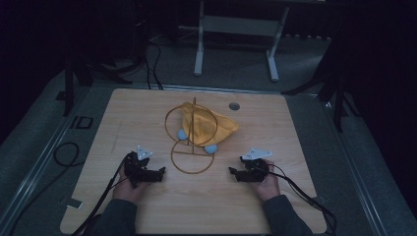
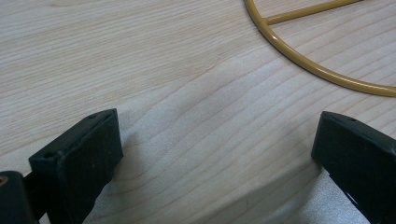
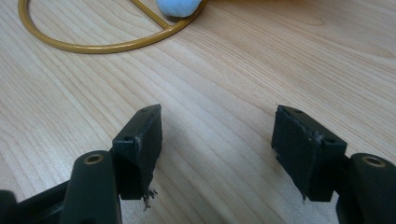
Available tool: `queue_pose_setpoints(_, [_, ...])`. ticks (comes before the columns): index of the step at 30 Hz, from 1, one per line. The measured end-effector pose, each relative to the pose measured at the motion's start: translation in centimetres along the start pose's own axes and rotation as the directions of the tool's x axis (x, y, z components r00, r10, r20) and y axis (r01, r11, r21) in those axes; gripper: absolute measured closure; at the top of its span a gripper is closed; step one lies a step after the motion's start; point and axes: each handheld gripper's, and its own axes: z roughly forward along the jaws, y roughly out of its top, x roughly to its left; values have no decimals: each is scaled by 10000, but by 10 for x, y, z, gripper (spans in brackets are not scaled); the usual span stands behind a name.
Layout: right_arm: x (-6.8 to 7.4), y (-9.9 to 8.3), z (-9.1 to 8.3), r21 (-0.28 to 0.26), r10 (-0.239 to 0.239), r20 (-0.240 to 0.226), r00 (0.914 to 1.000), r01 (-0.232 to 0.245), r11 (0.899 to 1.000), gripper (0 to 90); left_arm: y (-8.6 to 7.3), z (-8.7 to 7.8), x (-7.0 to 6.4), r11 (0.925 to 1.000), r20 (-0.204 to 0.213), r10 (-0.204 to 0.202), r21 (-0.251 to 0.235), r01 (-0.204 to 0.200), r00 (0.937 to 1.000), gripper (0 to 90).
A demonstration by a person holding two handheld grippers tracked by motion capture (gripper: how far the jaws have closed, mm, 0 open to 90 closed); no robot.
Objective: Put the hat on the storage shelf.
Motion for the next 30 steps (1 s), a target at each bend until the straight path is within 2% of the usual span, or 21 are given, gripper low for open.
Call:
queue_pose_setpoints(7, [0, 0, 0, 8, -2, -9, 10000, 2, 10000, 318, 0, 0, 0, 10000, 0, -9, -3, 9, 10000, 19])
queue_pose_setpoints(8, [1, 0, 0, 51, 50, 24, 10000, -51, 10000, 289, 0, 0, 0, 10000, 0, -4, -3, 4, 10000, 19])
queue_pose_setpoints(11, [0, 0, 1, 72, 67, 45, 10000, -67, 10000, 276, 0, 0, 0, 10000, 1, -2, -1, 2, 10000, 19])
queue_pose_setpoints(15, [1, 0, 1, 142, -6, -52, 10000, 7, 9999, 241, 0, 0, 0, 10000, 3, -10, -2, 10, 10000, 19])
queue_pose_setpoints(21, [1, 1, 1, 157, -73, -126, 9999, 75, 9998, 234, 0, 0, 0, 10000, 0, -1, 0, 1, 10000, 19])
queue_pose_setpoints(24, [0, 2, 0, 198, -95, -143, 9999, 98, 9998, 307, 0, 0, 0, 10000, 2, -2, 0, 2, 10000, 19])
queue_pose_setpoints(26, [-3, 5, -1, 375, -123, -118, 9999, 127, 9992, 399, 0, 0, 0, 10000, 1, -2, -1, 2, 10000, 19])
queue_pose_setpoints(29, [-4, 7, -2, 536, -181, -172, 9997, 190, 9984, 461, 0, 0, 0, 10000, 0, -3, -1, 3, 10000, 19])
queue_pose_setpoints(30, [-5, 9, -3, 656, -393, -359, 9986, 416, 9970, 555, 0, 0, 0, 10000, 0, -1, 1, 1, 10000, 19])
